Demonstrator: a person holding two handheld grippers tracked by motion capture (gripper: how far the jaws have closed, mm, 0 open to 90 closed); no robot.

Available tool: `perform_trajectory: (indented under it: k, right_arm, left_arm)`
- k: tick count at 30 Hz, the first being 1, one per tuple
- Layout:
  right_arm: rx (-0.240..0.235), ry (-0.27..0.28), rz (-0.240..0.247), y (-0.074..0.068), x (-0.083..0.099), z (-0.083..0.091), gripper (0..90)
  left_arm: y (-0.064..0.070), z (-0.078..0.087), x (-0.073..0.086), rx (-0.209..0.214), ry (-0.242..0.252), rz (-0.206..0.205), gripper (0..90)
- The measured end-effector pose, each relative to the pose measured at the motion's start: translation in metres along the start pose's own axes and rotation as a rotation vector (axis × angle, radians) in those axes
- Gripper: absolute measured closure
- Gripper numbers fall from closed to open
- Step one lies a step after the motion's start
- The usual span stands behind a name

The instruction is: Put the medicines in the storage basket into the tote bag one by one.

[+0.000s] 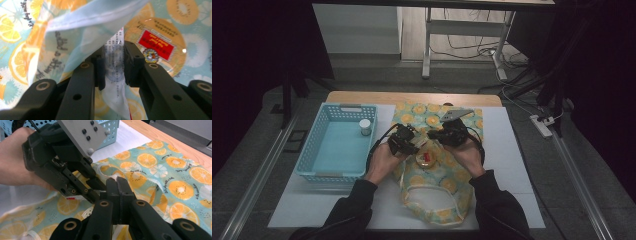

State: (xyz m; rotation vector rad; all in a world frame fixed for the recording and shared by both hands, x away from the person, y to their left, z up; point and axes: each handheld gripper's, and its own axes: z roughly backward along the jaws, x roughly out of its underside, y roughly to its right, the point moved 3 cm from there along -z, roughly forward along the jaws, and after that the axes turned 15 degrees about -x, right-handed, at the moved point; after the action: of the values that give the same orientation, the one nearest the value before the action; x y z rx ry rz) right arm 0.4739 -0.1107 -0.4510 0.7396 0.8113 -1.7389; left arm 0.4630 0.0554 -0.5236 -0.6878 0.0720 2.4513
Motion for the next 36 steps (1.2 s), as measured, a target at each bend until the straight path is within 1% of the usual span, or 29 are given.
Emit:
perform_trajectory:
  k: [4, 11, 14, 22, 27, 29, 32, 34, 36]
  right_arm:
    - [0.005, -0.003, 0.002, 0.000, 0.000, -0.001, 90.0]
    - [0.009, -0.003, -0.001, 0.002, 0.001, -0.001, 90.0]
    - [0.012, 0.000, -0.001, 0.002, 0.001, 0.000, 90.0]
    - [0.014, 0.010, -0.001, 0.002, 0.001, 0.002, 90.0]
    - [0.012, 0.008, -0.001, 0.002, 0.001, 0.002, 90.0]
    - [0.012, 0.008, -0.002, 0.002, 0.001, 0.002, 90.0]
    - [0.011, 0.008, -0.002, 0.002, 0.001, 0.002, 90.0]
    - [0.008, 0.007, -0.003, 0.002, 0.001, 0.002, 90.0]
    - [0.006, 0.007, -0.004, 0.002, 0.001, 0.002, 90.0]
  left_arm:
    - [0.000, -0.002, 0.000, -0.008, -0.006, 0.000, 73.1]
    - [-0.001, -0.004, 0.001, 0.001, -0.009, 0.005, 71.6]
    - [0.000, -0.001, 0.001, 0.008, 0.003, 0.011, 67.6]
    - [0.001, 0.009, 0.002, 0.013, 0.025, -0.002, 59.4]
    - [0.002, 0.018, 0.004, 0.056, 0.052, 0.001, 56.0]
    - [0.003, 0.023, 0.005, 0.090, 0.070, -0.013, 54.2]
    - [0.006, 0.031, 0.007, 0.096, 0.104, -0.047, 51.5]
    - [0.007, 0.036, 0.009, 0.108, 0.118, -0.057, 48.0]
    - [0.008, 0.040, 0.010, 0.112, 0.136, -0.065, 45.1]
